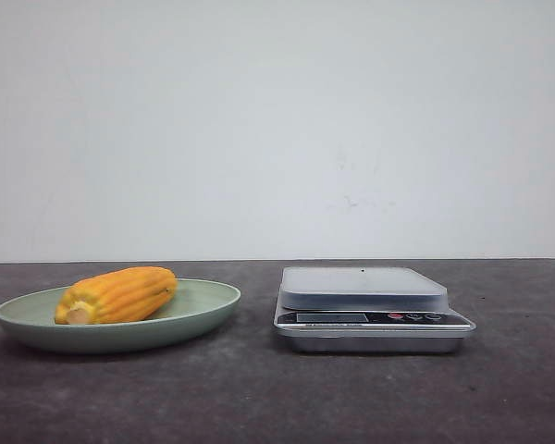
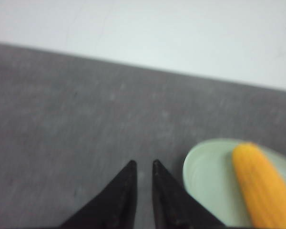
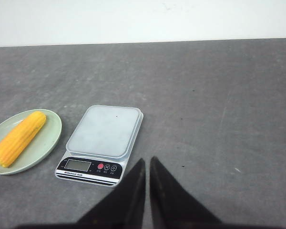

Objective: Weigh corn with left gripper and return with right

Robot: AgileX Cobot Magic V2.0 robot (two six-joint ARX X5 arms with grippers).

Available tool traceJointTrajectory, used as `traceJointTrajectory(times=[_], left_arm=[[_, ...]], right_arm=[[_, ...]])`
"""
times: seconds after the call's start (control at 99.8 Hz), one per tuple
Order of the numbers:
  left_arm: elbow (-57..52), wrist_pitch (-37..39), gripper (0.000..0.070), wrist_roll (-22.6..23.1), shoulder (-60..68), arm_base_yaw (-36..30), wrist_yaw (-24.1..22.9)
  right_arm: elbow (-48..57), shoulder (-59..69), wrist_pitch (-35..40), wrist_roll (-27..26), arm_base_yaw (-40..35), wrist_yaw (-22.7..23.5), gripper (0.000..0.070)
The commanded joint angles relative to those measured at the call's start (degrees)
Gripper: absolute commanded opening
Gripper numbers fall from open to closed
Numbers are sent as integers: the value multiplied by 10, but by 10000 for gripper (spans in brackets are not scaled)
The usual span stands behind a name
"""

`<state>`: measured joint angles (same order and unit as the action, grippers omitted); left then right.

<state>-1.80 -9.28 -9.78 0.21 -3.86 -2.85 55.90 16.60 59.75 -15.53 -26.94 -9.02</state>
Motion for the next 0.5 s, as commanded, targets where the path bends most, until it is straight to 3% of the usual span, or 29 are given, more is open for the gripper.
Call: traceJointTrajectory(times=[0.0, 0.491], left_arm=[[10, -17, 17, 7, 0, 2, 1], [10, -14, 17, 7, 0, 2, 1]], right_arm=[[7, 1, -6, -9, -2, 0, 9], [7, 1, -6, -9, -2, 0, 9]])
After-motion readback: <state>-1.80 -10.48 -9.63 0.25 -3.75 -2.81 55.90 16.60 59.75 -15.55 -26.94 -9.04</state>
